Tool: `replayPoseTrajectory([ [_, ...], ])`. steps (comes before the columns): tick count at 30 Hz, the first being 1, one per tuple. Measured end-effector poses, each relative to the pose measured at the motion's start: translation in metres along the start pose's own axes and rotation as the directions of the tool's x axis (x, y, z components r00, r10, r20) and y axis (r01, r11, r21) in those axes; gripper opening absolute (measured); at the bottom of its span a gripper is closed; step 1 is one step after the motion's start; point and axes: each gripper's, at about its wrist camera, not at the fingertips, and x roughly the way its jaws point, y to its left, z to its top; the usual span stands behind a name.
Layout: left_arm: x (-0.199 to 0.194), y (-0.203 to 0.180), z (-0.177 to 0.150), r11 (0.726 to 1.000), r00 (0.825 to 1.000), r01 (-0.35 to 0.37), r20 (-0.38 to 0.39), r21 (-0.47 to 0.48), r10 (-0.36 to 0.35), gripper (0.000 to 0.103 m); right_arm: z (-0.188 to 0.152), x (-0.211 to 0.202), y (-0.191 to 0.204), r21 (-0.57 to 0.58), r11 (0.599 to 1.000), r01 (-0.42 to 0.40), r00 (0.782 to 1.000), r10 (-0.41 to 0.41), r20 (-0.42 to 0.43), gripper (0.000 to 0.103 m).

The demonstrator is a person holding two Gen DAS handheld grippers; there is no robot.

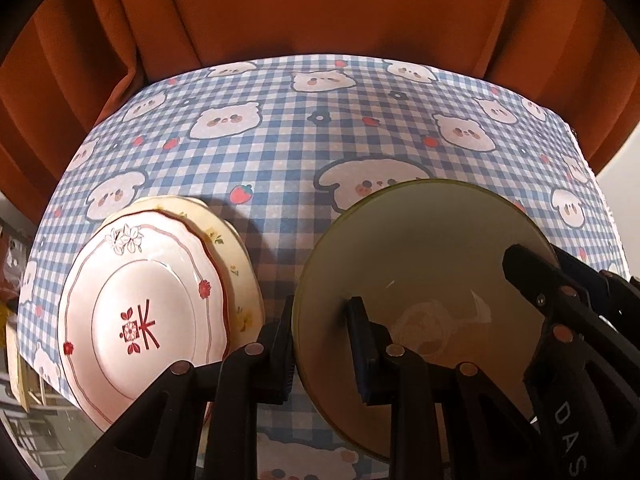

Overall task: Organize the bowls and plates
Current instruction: 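Lower the bowl into the stacked bowls on the plates with both tools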

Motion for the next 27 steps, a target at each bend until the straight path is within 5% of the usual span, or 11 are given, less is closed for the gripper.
replayPoseTrajectory([
  [8,0.010,0.002,0.001,0.997,0.997,0.069,-0.043,0.039,-0.067,0.031,-0.003,0.009,0.000,0.071,0.996,0.050,0.998,-0.048,-0.028,0.021],
  [17,0.014,0.007,0.003,0.982,0.984,0.174,-0.062,0.073,-0.169,0.056,-0.008,0.016,0.005,0.147,0.988,0.049,0.995,-0.036,-0.092,0.049],
  [27,0.030,0.015,0.003,0.949,0.943,0.312,-0.139,0.046,-0.303,0.062,-0.011,0.019,0.007,0.220,0.973,0.067,0.989,-0.036,-0.144,0.050],
])
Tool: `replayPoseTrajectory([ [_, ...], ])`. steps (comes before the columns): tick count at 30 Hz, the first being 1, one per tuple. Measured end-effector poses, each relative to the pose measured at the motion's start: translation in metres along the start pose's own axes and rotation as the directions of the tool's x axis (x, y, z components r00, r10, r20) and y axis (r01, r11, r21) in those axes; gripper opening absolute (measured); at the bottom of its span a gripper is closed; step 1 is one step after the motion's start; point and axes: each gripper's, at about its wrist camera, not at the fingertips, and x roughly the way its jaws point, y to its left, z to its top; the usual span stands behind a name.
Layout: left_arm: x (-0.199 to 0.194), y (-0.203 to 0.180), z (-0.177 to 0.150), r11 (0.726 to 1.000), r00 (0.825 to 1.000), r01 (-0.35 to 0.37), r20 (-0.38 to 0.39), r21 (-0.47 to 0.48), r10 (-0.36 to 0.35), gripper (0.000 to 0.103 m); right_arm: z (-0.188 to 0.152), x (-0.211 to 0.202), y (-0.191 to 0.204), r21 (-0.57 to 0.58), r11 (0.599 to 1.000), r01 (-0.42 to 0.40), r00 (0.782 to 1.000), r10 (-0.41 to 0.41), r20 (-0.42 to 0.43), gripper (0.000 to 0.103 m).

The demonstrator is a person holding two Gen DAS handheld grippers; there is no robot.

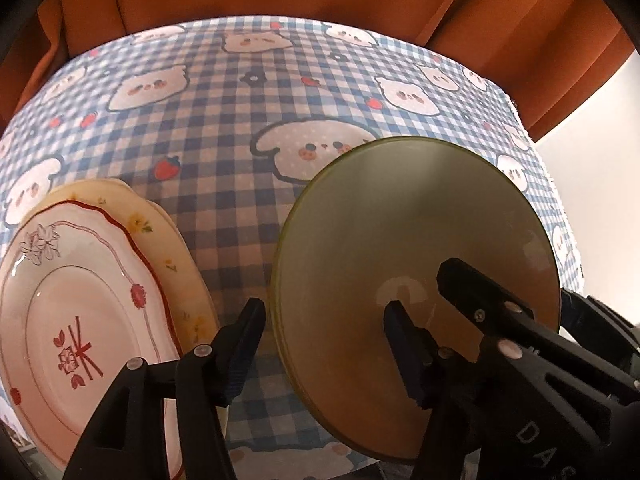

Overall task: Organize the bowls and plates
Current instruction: 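Lower the bowl into the stacked bowls on the plates with both tools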

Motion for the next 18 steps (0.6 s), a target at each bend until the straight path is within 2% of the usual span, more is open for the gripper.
replayPoseTrajectory([
  [3,0.002,0.002,0.000,1.000,1.000,0.028,-0.011,-0.010,-0.028,0.062,0.000,0.001,-0.002,0.021,1.000,-0.010,1.000,0.010,-0.011,0.054],
  [5,0.003,0.003,0.001,0.999,0.999,0.049,-0.018,-0.023,-0.050,0.062,0.000,0.002,-0.005,0.034,0.999,-0.021,1.000,0.021,-0.016,0.062],
  [8,0.003,0.004,0.002,0.998,0.998,0.053,-0.021,-0.037,-0.054,0.061,0.003,0.005,-0.009,0.040,0.999,-0.034,0.999,0.035,-0.018,0.062],
  [14,0.002,0.005,0.003,0.997,0.999,0.027,-0.020,-0.070,-0.028,0.062,0.010,0.019,-0.017,0.042,0.991,-0.128,0.991,0.130,-0.043,0.062],
  [18,0.002,0.000,0.002,0.996,1.000,-0.012,-0.016,-0.087,0.011,0.062,0.013,0.032,-0.027,0.060,0.969,-0.238,0.967,0.242,-0.081,0.062],
])
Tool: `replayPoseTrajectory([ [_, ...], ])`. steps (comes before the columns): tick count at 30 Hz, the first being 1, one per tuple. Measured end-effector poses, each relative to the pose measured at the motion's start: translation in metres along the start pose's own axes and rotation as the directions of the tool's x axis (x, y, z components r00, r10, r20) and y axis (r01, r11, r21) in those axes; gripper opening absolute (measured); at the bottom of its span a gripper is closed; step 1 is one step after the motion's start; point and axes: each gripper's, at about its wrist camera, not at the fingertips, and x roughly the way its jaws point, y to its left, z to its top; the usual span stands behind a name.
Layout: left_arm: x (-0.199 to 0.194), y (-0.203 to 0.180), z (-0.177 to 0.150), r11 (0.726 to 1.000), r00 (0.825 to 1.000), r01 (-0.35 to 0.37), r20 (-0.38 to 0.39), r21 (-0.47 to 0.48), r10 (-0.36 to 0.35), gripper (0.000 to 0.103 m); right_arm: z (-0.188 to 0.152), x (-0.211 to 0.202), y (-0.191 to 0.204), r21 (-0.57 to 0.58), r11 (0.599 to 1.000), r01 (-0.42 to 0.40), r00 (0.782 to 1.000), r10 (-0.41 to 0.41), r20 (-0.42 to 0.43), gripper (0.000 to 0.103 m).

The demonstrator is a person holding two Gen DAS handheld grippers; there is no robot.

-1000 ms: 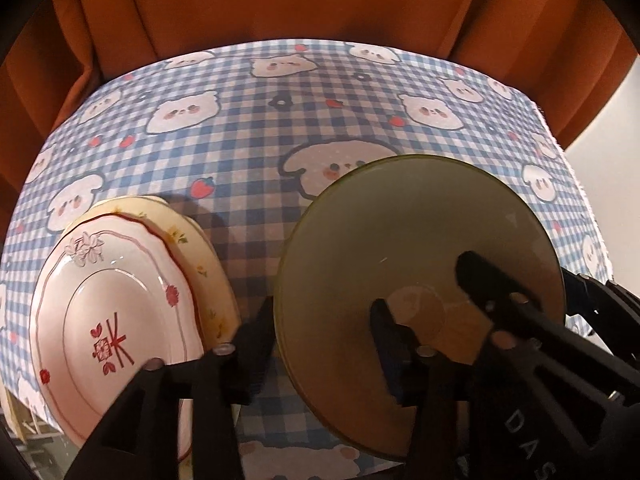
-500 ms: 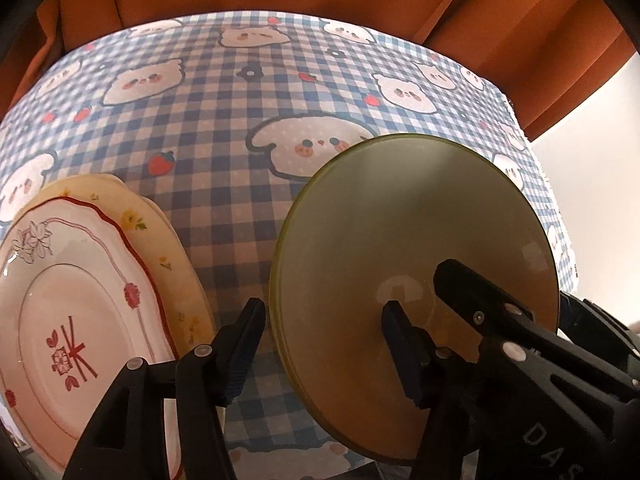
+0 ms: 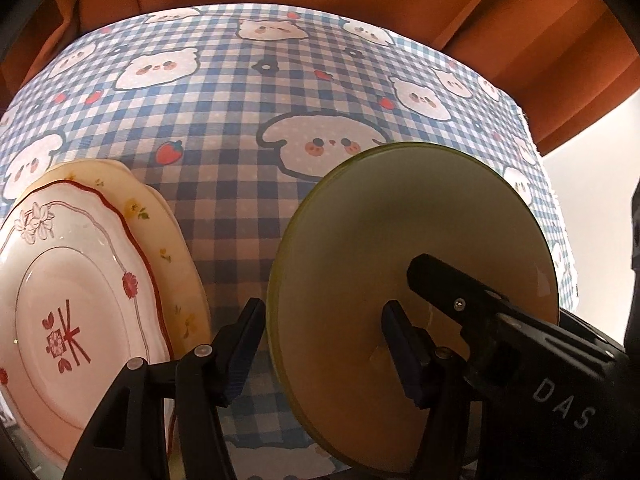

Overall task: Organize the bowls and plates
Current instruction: 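Lower the bowl into the stacked bowls on the plates with both tools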

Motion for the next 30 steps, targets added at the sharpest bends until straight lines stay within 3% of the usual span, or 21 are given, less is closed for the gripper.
replayPoseTrajectory([
  [5,0.002,-0.007,0.003,0.999,0.999,-0.046,0.004,0.001,0.046,0.062,0.005,0.007,-0.005,-0.021,0.998,-0.056,0.998,0.055,-0.033,0.061],
  [8,0.004,-0.011,0.004,0.998,0.998,-0.065,0.005,0.002,0.065,0.062,0.008,0.013,-0.009,-0.006,0.992,-0.130,0.987,0.129,-0.094,0.051],
  [13,0.005,-0.017,0.004,0.995,0.995,-0.102,0.009,0.013,0.102,0.061,0.009,0.014,-0.012,-0.028,0.986,-0.166,0.981,0.162,-0.108,0.049],
  [18,0.008,-0.021,0.005,0.993,0.993,-0.117,0.004,0.017,0.117,0.060,0.010,0.013,-0.014,-0.051,0.984,-0.172,0.979,0.165,-0.120,0.045],
  [30,0.003,-0.027,-0.011,0.991,0.994,-0.110,-0.018,-0.079,0.109,0.059,0.006,0.003,-0.020,-0.114,0.978,-0.173,0.978,0.157,-0.139,0.046],
])
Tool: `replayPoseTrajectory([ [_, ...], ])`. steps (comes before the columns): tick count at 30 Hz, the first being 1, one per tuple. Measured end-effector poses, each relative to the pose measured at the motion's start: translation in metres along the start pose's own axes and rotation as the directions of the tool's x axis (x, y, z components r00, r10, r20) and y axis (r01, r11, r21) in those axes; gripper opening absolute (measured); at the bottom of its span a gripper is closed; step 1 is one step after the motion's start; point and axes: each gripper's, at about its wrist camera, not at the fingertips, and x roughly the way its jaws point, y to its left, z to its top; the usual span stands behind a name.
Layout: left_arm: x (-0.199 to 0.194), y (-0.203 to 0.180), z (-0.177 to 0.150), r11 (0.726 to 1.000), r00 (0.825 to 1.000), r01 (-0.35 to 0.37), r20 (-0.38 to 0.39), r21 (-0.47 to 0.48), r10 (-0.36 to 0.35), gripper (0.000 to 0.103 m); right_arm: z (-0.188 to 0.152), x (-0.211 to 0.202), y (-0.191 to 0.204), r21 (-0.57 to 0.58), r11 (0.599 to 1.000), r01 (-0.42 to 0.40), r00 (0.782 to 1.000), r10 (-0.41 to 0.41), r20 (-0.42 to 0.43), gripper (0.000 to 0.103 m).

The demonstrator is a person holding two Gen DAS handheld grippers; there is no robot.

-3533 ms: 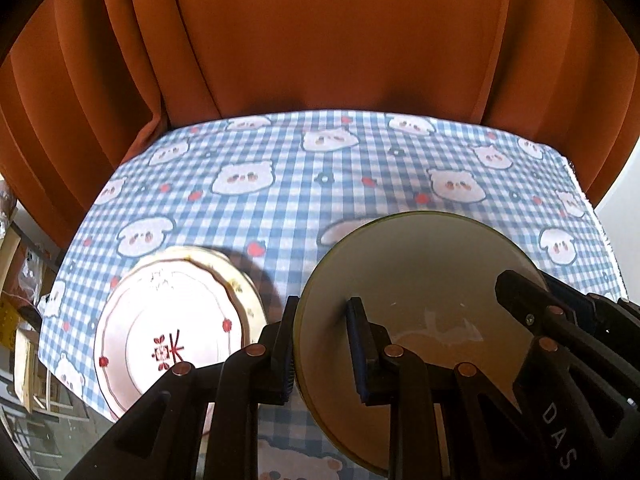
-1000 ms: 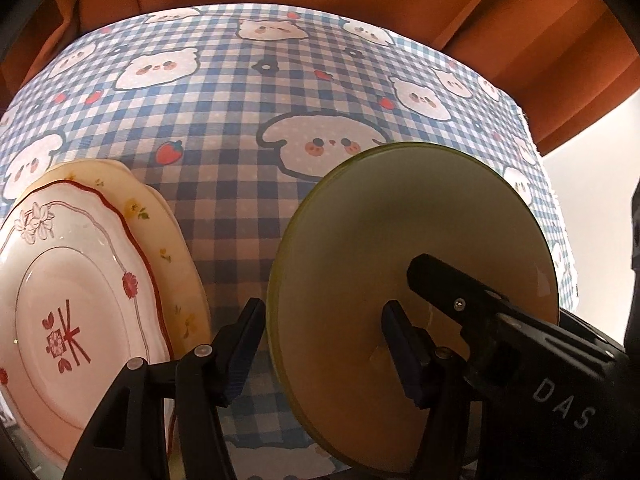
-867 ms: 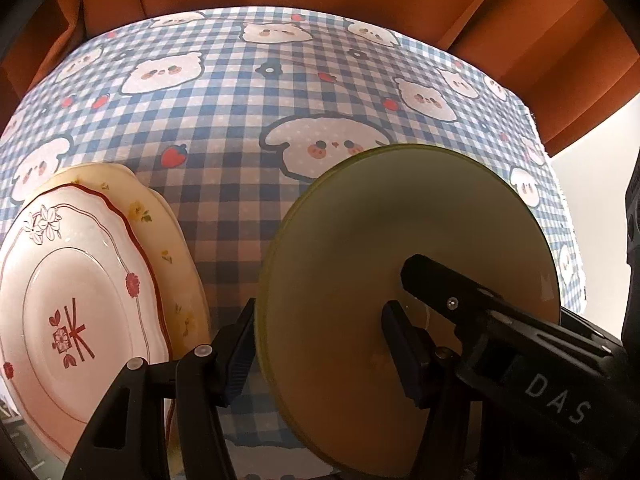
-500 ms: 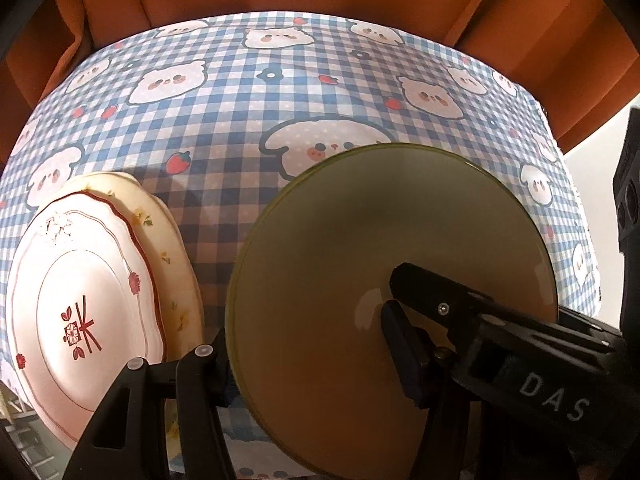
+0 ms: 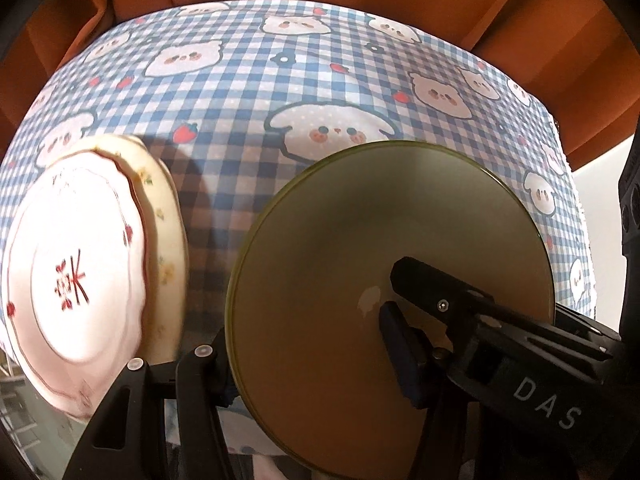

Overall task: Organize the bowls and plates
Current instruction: 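Lower the bowl into the stacked bowls on the plates with both tools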

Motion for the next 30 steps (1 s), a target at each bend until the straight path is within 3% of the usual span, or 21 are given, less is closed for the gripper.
replayPoseTrajectory([
  [15,-0.036,-0.024,-0.007,0.999,0.997,0.032,0.076,-0.020,-0.030,0.059,-0.004,-0.049,-0.001,-0.038,0.999,0.021,0.998,-0.019,0.065,0.046],
  [30,-0.068,0.011,-0.004,0.998,0.990,0.051,0.129,0.023,-0.053,0.058,-0.008,-0.060,0.045,-0.034,0.999,0.038,0.990,-0.033,0.139,0.046],
])
